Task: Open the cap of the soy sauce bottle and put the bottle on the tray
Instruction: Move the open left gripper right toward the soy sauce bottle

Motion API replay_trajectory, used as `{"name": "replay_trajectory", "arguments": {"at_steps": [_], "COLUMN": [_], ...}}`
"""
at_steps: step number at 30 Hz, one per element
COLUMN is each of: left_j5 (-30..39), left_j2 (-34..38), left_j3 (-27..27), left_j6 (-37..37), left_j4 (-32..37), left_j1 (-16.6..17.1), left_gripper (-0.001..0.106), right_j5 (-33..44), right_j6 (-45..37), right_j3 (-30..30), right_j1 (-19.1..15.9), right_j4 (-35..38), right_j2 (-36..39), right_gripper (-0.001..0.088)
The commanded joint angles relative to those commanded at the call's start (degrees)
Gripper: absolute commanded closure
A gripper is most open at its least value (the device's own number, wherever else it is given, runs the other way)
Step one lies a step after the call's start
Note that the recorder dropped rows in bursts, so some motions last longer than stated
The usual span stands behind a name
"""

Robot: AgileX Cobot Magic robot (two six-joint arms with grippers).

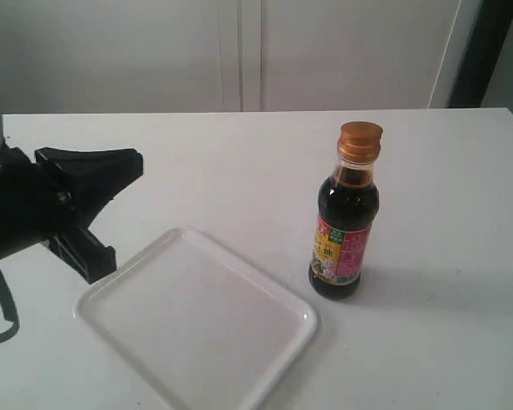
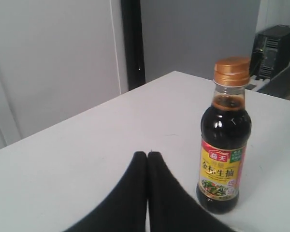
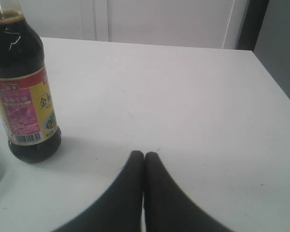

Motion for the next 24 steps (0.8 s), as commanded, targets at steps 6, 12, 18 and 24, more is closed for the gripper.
{"name": "replay_trajectory", "arguments": {"at_steps": [6,12,18,24], "left_j5": [0.0,-1.3,-9.4,-17.4], "left_j2": [4.9,9.6,13.3,16.8], "left_j3": [-4.2,-5.6,-5.6,-5.6], "left_j6": [-0.1,-0.1,-0.1,-0.1], "left_j4": [1.9,1.2,-0.8,-1.6], "left_j1": [-4.4,-6.2,-6.2,-6.4], "left_gripper": [0.094,0.044,0.010,0.000], "right_j5": [0.0,0.0,0.0,0.0], "right_j6": [0.0,0.0,0.0,0.0], "right_j3": [0.0,0.0,0.0,0.0], "right_j1": [0.0,0.0,0.0,0.0], "right_j4": [0.0,0.0,0.0,0.0], "right_j2": [0.0,0.0,0.0,0.0], "right_gripper": [0.0868,0.0868,0.0868,0.0868]}}
